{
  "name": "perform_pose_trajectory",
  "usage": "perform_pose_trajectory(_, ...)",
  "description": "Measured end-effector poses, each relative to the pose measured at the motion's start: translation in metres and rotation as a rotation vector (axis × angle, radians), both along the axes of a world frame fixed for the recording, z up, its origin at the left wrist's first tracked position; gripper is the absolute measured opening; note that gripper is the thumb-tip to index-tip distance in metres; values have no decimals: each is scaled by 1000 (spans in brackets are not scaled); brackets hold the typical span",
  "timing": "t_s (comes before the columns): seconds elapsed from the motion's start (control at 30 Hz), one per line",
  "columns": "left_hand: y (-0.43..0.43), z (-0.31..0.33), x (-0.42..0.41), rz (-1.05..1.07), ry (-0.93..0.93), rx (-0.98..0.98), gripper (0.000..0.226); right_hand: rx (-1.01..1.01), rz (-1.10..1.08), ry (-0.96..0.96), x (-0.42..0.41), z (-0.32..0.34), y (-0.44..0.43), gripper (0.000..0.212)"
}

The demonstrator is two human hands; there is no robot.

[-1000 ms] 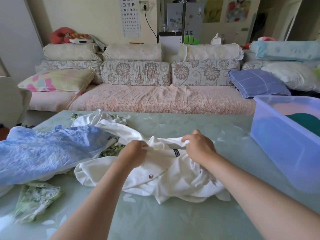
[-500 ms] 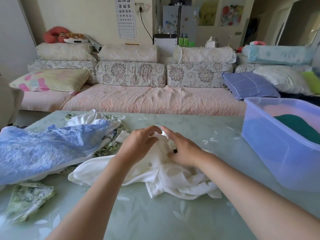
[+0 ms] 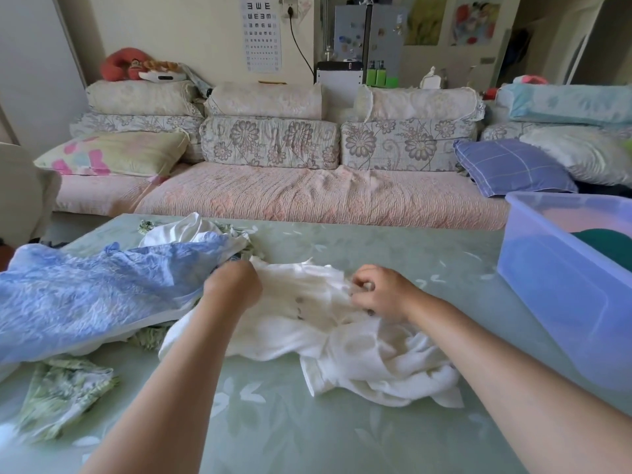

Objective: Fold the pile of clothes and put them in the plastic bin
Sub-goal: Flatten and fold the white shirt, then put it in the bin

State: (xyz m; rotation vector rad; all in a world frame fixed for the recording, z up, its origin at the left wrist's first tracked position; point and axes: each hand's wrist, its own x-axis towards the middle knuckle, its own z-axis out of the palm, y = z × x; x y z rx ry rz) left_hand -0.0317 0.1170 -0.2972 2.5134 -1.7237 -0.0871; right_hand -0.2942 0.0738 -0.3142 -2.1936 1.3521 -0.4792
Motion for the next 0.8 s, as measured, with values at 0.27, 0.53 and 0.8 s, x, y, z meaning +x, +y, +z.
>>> perform_pose_trajectory(0.27, -5, -8, -16, -128, -205, -46, 61, -154, -33, 52, 17, -18, -17, 53)
perform_pose_trajectory(0.53, -4, -46, -46, -424, 5, 178, 52, -37, 161, 579, 5, -27, -2, 66)
perform_pose_trajectory(0.8, 18, -22, -59, -516, 293, 266, 24, 282, 145, 718, -3, 17, 52, 21)
